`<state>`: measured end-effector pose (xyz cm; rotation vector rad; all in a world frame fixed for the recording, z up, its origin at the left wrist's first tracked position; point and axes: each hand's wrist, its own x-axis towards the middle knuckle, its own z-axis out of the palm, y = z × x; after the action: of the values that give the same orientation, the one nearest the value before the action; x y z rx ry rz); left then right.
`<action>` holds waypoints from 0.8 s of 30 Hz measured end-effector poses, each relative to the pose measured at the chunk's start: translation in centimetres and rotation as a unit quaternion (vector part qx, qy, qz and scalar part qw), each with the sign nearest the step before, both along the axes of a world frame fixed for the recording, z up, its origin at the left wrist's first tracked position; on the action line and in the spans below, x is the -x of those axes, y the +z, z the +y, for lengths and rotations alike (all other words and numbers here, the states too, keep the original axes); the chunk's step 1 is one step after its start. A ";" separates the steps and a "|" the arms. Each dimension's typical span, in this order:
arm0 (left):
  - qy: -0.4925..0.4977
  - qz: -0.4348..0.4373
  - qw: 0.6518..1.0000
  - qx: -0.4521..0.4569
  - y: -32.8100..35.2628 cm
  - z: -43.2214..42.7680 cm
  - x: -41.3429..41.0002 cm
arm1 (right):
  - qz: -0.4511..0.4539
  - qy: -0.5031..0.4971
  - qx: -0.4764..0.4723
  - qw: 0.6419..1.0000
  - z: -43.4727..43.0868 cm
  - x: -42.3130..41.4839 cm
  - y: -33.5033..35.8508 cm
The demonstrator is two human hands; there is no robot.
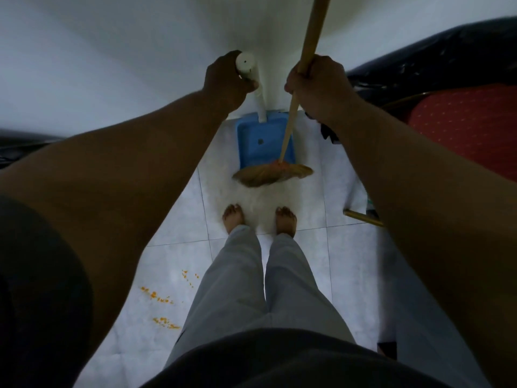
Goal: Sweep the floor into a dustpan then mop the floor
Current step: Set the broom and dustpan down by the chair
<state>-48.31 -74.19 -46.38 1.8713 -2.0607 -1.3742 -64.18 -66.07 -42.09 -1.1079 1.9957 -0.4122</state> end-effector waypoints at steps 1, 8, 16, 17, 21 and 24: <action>0.003 -0.001 1.000 -0.007 0.0 -0.2 0.1 | 0.008 0.001 -0.007 1.000 -0.3 -0.1 -0.6; 0.044 0.030 0.995 -0.079 0.1 -0.4 -0.3 | 0.022 0.019 -0.065 0.997 -2.0 -0.3 -2.9; 0.063 0.033 0.988 -0.140 0.3 1.2 -2.7 | 0.035 0.051 -0.067 0.996 -1.1 -0.5 -3.4; 0.065 0.035 0.987 -0.143 0.3 1.5 -3.0 | 0.040 0.068 -0.072 0.994 -0.7 -0.6 -3.4; 0.068 0.030 0.988 -0.136 0.7 2.4 -4.1 | 0.049 0.085 -0.082 0.992 0.5 -1.1 -3.2; 0.052 0.023 0.991 -0.122 1.2 3.1 -5.2 | 0.065 0.091 -0.094 0.989 1.3 -1.6 -2.9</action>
<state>-43.15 -71.13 -45.18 1.9812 -1.8164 -1.6912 -62.55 -64.79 -44.99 -1.2091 1.9771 -0.0552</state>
